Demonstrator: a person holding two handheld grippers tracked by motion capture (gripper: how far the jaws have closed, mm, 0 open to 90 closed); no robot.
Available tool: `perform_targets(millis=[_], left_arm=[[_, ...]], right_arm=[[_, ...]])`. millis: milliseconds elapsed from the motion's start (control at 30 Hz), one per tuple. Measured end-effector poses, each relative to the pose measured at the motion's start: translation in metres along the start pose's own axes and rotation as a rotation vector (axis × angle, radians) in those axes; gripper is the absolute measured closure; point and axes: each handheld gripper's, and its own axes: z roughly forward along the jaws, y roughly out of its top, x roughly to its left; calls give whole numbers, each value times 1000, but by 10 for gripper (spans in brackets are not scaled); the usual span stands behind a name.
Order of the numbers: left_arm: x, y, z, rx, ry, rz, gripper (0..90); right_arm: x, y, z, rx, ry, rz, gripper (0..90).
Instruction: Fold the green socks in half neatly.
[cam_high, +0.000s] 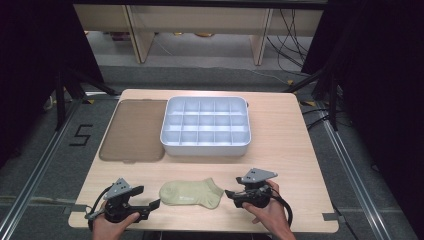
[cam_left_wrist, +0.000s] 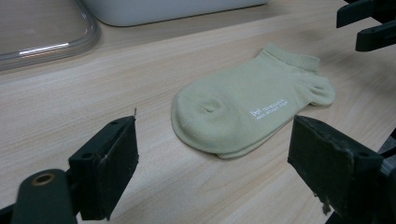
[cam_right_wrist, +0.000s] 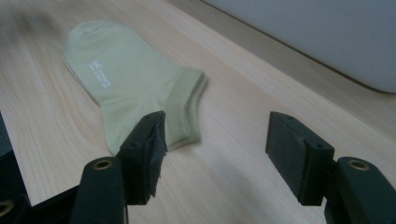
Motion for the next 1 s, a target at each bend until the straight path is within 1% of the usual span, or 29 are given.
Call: perform_targets(millis=[133, 167, 200, 233, 267, 300, 400, 433, 500, 533, 600, 633, 667, 700, 733, 767, 900, 933, 967, 1000], left_arm=[[0, 0, 0, 5, 1, 1, 157], [-1, -1, 2, -18, -2, -14, 157], [-1, -1, 2, -8, -1, -21, 158], [-1, -1, 2, -5, -6, -18, 162], [-1, -1, 2, -5, -6, -18, 166], [0, 0, 1, 5, -2, -8, 166], [0, -1, 2, 6, -1, -8, 170], [-1, -1, 2, -3, 1, -18, 170], [-1, -1, 2, -3, 2, -17, 170], [-1, -1, 2, -2, 0, -16, 170], [0, 0, 1, 8, 0, -5, 170], [0, 0, 1, 5, 1, -9, 171], [-1, 0, 1, 7, 3, -9, 171], [-1, -1, 1, 6, 0, -7, 171], [-1, -1, 2, 6, 0, -5, 171], [-1, -1, 2, 8, 1, -2, 171], [-1, -1, 2, 6, 9, 1, 171], [-1, -1, 2, 1, 10, 2, 172], [-1, -1, 2, 4, 10, 4, 173], [-1, 0, 1, 15, 11, 16, 174]], right_arm=[[3, 5, 10, 19, 17, -15, 435], [4, 6, 13, 21, 19, -13, 443], [4, 7, 15, 28, 23, -13, 451], [4, 8, 19, 31, 31, -12, 457], [4, 8, 19, 31, 31, -12, 457], [4, 9, 21, 32, 36, -7, 467], [5, 10, 26, 44, 36, -11, 480], [6, 10, 28, 41, 39, -12, 481], [6, 11, 31, 57, 40, -16, 485], [6, 12, 34, 57, 41, -30, 494], [7, 12, 37, 68, 42, -24, 507], [7, 13, 38, 74, 47, -27, 512], [8, 13, 40, 75, 40, -25, 514], [9, 13, 42, 62, 35, -26, 518], [9, 13, 42, 85, 43, -27, 524], [10, 13, 43, 85, 47, -20, 528], [10, 13, 48, 98, 44, -41, 556], [12, 13, 49, 92, 43, -20, 559], [12, 13, 48, 110, 49, -28, 562], [11, 13, 50, 113, 53, -38, 574]])
